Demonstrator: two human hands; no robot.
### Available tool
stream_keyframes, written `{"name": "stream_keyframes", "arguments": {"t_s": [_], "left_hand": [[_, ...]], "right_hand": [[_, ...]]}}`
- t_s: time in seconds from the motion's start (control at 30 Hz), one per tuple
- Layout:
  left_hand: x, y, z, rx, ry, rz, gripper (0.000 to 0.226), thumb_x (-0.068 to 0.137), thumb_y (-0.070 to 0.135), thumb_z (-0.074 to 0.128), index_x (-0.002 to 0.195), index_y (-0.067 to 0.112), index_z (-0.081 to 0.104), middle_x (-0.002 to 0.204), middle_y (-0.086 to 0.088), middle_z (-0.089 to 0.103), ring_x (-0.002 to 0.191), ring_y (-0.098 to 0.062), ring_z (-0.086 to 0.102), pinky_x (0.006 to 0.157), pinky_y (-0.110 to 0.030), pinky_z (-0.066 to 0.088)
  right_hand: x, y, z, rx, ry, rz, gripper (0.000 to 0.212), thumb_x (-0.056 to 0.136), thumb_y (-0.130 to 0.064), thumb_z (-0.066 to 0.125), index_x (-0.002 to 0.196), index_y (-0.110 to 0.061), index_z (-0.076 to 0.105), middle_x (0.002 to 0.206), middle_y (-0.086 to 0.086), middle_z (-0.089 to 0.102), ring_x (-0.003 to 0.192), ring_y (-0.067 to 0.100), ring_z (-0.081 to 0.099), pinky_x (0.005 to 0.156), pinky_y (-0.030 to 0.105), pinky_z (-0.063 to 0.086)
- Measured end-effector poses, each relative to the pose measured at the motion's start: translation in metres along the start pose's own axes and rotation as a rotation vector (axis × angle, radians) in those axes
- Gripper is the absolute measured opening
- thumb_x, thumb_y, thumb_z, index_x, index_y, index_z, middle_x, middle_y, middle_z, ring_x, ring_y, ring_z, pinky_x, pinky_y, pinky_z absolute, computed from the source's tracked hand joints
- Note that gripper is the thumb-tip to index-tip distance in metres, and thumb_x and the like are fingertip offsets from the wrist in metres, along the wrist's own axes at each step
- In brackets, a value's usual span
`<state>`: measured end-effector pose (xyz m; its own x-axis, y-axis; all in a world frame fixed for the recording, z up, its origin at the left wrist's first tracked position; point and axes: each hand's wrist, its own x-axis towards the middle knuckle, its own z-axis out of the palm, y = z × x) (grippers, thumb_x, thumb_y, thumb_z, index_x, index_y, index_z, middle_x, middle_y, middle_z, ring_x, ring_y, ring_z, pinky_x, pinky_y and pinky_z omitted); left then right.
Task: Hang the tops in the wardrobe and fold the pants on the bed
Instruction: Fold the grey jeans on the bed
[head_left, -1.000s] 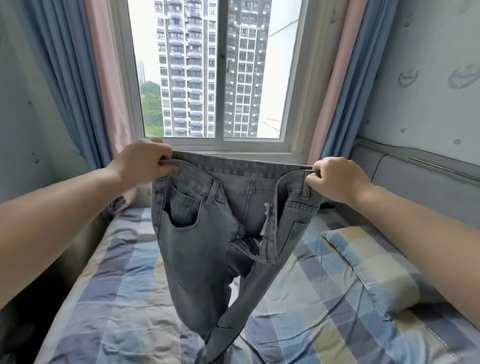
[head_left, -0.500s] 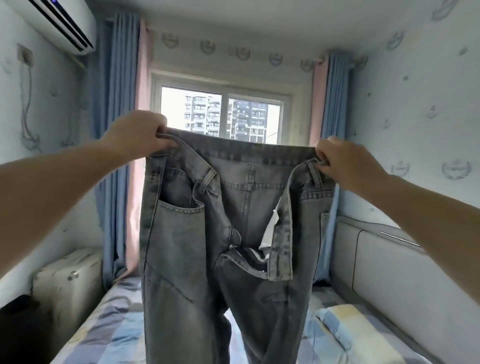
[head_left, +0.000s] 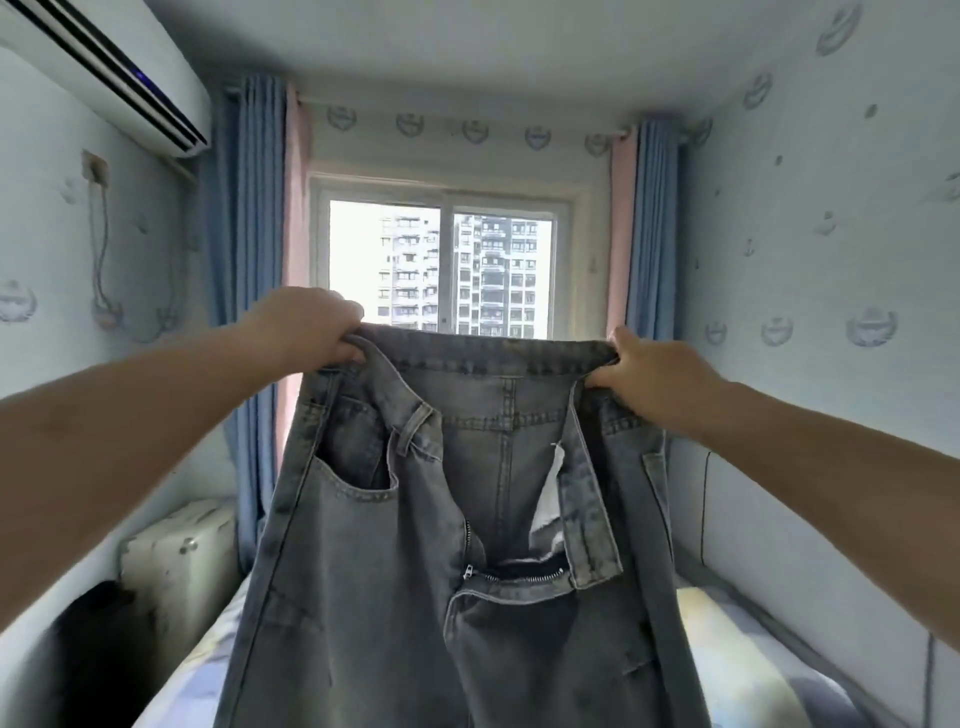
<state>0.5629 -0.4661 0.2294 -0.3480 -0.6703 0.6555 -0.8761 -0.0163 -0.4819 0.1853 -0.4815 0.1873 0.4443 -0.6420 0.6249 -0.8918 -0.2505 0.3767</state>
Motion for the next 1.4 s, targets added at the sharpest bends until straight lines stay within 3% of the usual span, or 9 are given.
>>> {"name": "stream_keyframes", "arguments": {"t_s": [0.3,0.5,0.63,0.83,1.03,1.17,1.23,1.3,1.4], "left_hand": [[-0.05,0.033,0.048,-0.122,0.002,-0.064,0.025,0.089,0.047,0.054,0.078,0.025,0.053,0.073,0.006,0.047,0.067,-0.016,0.051,0.056,-0.029,0.045],[-0.102,0.054,0.096,-0.3,0.084,0.019,0.026,0.082,0.05,0.051,0.079,0.025,0.058,0.072,0.009,0.053,0.056,-0.018,0.054,0.047,-0.026,0.046],[-0.107,0.072,0.163,-0.328,-0.004,0.006,0.024,0.082,0.045,0.059,0.077,0.022,0.059,0.073,0.004,0.058,0.059,-0.023,0.058,0.048,-0.026,0.042],[-0.087,0.082,0.294,-0.451,-0.112,-0.022,0.022,0.076,0.039,0.07,0.075,0.02,0.059,0.072,0.004,0.058,0.06,-0.026,0.059,0.051,-0.027,0.042],[0.036,0.058,0.461,-0.565,-0.153,0.118,0.017,0.077,0.036,0.07,0.08,0.02,0.063,0.077,0.004,0.062,0.059,-0.02,0.052,0.053,-0.026,0.043],[0.164,0.072,0.595,-0.348,-0.466,-0.129,0.028,0.091,0.021,0.06,0.118,0.014,0.056,0.123,-0.02,0.052,0.092,-0.036,0.061,0.07,-0.042,0.052],[0.203,0.092,0.666,-0.328,-0.735,-0.332,0.05,0.092,0.017,0.058,0.138,0.011,0.04,0.144,-0.025,0.032,0.11,-0.046,0.055,0.08,-0.047,0.049],[0.206,0.116,0.709,-0.362,-0.86,-0.368,0.05,0.089,0.017,0.057,0.135,0.009,0.044,0.137,-0.021,0.041,0.11,-0.044,0.055,0.077,-0.043,0.047],[0.181,0.153,0.783,-0.346,-0.914,-0.266,0.036,0.088,0.022,0.057,0.122,0.013,0.054,0.122,-0.014,0.048,0.106,-0.038,0.057,0.074,-0.039,0.046]], "right_hand": [[-0.042,-0.032,0.033,0.017,-0.001,-0.009,0.029,0.097,-0.031,0.042,0.12,-0.033,0.06,0.102,0.006,0.041,0.068,0.023,0.052,0.055,0.032,0.046],[-0.089,-0.043,0.089,0.104,0.027,-0.023,0.042,0.065,-0.041,0.082,0.102,-0.024,0.072,0.088,0.01,0.046,0.048,0.019,0.041,0.043,0.031,0.048],[-0.085,-0.065,0.146,0.125,-0.138,-0.032,0.051,0.06,-0.022,0.088,0.108,-0.024,0.07,0.085,0.013,0.048,0.049,0.027,0.054,0.041,0.033,0.048],[-0.042,-0.076,0.263,0.173,-0.097,-0.108,0.059,0.07,0.001,0.075,0.12,-0.028,0.064,0.081,0.014,0.044,0.042,0.028,0.045,0.034,0.033,0.045],[0.099,-0.041,0.428,0.218,-0.152,-0.125,0.041,0.079,-0.011,0.067,0.117,-0.029,0.061,0.086,0.008,0.036,0.049,0.023,0.042,0.044,0.036,0.049],[0.253,-0.037,0.559,0.225,-0.393,0.263,0.041,0.092,-0.032,0.049,0.131,-0.02,0.046,0.115,0.012,0.048,0.09,0.035,0.052,0.073,0.041,0.045],[0.3,-0.049,0.635,0.215,-0.542,0.409,0.054,0.094,-0.022,0.046,0.145,-0.025,0.03,0.15,0.016,0.023,0.129,0.039,0.036,0.099,0.047,0.04],[0.312,-0.071,0.681,0.174,-0.639,0.39,0.064,0.092,-0.016,0.048,0.149,-0.029,0.021,0.158,0.011,-0.001,0.142,0.037,0.015,0.11,0.048,0.03],[0.295,-0.099,0.756,0.16,-0.76,0.333,0.065,0.094,-0.027,0.049,0.151,-0.023,0.017,0.16,0.008,0.003,0.145,0.031,0.013,0.114,0.042,0.023]]}}
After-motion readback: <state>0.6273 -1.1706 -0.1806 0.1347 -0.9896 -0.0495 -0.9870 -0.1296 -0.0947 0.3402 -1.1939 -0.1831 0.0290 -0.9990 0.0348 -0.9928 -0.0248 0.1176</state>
